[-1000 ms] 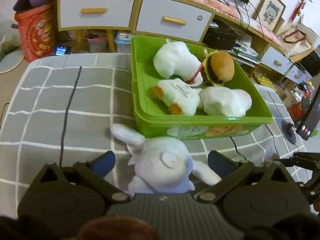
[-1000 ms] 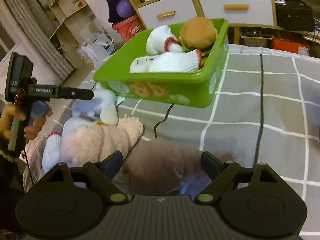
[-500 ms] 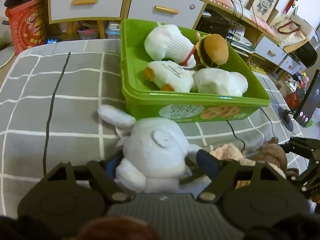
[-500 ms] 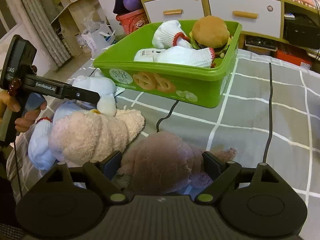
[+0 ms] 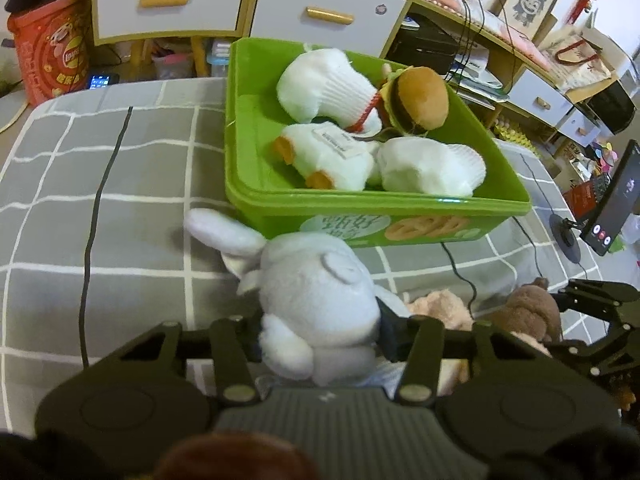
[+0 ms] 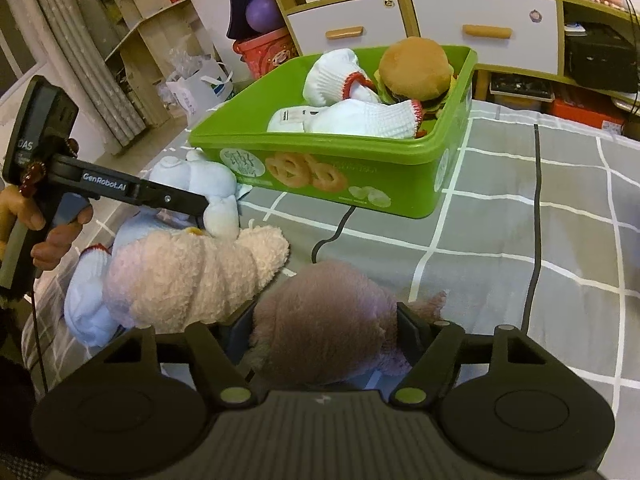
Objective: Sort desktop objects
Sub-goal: 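Grasp the white bunny plush with left tool while right grasps the mauve fuzzy plush, then carry both plushes into the green bin and open both tools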
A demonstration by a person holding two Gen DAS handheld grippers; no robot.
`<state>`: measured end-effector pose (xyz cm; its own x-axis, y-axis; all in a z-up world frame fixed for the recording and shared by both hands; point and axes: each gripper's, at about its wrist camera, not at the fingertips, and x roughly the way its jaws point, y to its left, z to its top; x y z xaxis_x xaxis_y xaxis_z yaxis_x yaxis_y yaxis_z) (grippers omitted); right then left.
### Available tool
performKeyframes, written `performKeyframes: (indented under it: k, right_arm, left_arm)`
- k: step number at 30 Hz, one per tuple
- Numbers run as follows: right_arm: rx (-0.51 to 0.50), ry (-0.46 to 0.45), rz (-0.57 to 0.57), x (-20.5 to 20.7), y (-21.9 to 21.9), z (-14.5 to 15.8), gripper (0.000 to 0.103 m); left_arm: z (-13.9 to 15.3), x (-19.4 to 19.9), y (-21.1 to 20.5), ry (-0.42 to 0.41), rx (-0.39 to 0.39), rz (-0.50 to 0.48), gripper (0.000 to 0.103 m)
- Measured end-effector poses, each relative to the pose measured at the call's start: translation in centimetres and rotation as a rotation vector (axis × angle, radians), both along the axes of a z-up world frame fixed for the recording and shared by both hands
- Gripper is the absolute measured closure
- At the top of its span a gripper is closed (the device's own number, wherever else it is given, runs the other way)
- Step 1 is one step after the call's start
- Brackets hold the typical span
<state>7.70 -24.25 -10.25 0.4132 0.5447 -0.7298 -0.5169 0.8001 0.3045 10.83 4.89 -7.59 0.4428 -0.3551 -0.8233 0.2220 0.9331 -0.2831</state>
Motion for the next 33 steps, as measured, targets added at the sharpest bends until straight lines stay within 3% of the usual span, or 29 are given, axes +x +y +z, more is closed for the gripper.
performKeyframes:
  k: [11, 20, 33]
  right_arm:
    - [0.096, -0.014, -0.050, 0.8, -1.4, 2.1, 0.033]
    - [0.164, -0.069, -0.076, 1.9, -1.6, 5.1, 0.033]
    - [0.197, -0.132, -0.133, 6.9, -0.3, 8.6, 0.033]
  left_arm:
    - [3.2, -1.2, -0.2, -0.054, -0.010, -0.053, 0.056]
    - [6.9, -2.0, -0.2, -0.132, -0.080, -0.074, 0.056]
    - [8.2, 2.1, -3.8, -0.202, 0.040, -0.068, 0.056]
